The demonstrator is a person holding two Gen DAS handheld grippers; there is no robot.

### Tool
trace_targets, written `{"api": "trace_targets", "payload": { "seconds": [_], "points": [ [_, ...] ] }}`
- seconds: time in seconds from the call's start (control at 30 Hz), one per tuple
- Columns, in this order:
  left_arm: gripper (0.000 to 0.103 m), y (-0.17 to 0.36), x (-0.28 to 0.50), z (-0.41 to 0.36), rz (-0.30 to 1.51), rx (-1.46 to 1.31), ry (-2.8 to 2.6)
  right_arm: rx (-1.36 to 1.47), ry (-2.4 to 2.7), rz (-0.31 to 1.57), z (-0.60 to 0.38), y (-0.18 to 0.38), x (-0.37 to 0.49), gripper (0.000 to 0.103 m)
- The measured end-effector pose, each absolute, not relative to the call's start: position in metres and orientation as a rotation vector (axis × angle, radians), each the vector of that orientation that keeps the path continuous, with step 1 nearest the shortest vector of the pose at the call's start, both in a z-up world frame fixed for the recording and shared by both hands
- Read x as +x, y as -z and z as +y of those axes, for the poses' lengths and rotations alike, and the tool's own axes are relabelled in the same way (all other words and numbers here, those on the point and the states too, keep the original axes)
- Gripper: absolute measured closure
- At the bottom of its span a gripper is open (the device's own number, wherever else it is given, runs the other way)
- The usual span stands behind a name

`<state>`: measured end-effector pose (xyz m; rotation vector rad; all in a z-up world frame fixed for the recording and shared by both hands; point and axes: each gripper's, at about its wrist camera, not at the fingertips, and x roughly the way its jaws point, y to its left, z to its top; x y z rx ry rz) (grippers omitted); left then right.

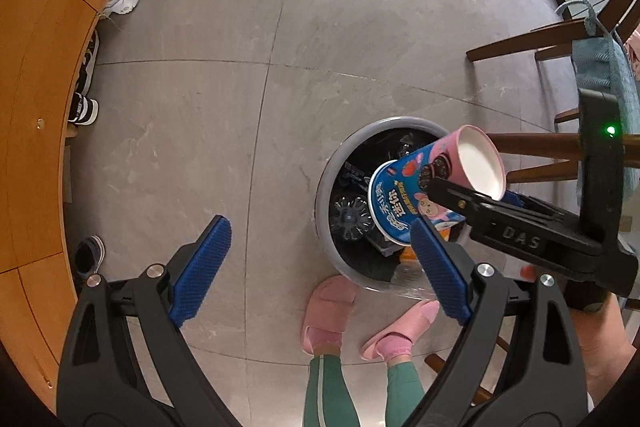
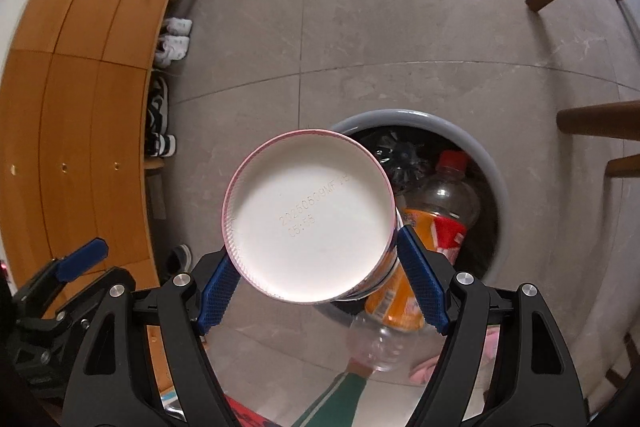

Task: Collect trash
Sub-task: 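Open right tool to drop the paper cup into the bin, then move both open tools back over the cleared table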

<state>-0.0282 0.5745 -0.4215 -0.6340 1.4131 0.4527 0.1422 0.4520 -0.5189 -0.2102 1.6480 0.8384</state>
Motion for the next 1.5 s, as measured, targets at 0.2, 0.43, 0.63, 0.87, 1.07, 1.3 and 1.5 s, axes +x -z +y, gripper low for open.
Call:
{"api": "trace_targets", "payload": {
  "seconds": [0.2,0.43,0.63,0.87,1.07,1.3,1.5],
  "points": [
    [0.014,0.436,-0.028,0.571,1.431,-0.628,-0.450,-0.265,-0.845,1.628,0.456,0.535,0.133,0.026],
    [0.014,0.460,-0.023,0.572,1.473,-0.594,-0.433,-0.228,-0.796,1.697,0.446,0.549,0.133,0.027],
    [0.014,0.458,-0.025,0.572,1.473,-0.616,-0.430,-0.200,-0.776,1.705,0.431,0.540,0.138,0.027],
    [0.014,0.446,-0.025,0.566,1.467,-0.621,-0.417,-0.149,-0.780,1.695,0.417,0.508,0.151,0.027],
    [0.014,0.425,-0.025,0.563,1.459,-0.610,-0.412,-0.131,-0.791,1.689,0.410,0.481,0.153,0.027],
    [0.014,0.372,-0.026,0.563,1.427,-0.580,-0.424,-0.028,-0.833,1.656,0.397,0.399,0.152,0.027],
    [0.014,0.306,-0.029,0.562,1.399,-0.617,-0.420,0.063,-0.907,1.656,0.385,0.309,0.140,0.025]
  ]
}}
